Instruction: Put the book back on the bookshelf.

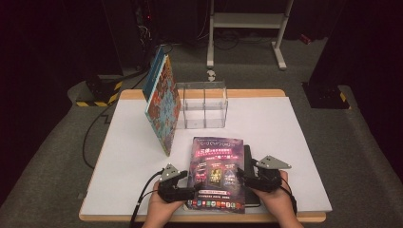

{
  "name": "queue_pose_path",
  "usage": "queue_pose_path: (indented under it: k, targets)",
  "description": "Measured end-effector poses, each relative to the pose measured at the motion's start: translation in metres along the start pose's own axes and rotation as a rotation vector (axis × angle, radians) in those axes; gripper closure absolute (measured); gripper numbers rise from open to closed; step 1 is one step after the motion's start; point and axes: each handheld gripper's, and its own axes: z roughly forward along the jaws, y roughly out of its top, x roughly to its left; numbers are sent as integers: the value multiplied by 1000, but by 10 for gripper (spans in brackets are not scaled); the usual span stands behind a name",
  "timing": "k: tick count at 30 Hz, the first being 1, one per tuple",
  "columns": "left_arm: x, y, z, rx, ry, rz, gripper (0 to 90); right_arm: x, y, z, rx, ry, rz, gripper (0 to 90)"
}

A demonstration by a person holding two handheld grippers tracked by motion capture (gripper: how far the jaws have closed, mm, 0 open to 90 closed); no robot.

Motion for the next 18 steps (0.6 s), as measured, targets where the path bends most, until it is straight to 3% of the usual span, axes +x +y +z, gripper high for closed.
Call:
queue_pose_path:
  k: [8, 18]
  targets:
    - [3, 3, 9, 67, -31, -78, 135, 5, -2, -2, -28, -17, -21, 387]
    - [-9, 1, 12, 69, -82, -40, 158, 0, -3, -5, -26, 4, 26, 346]
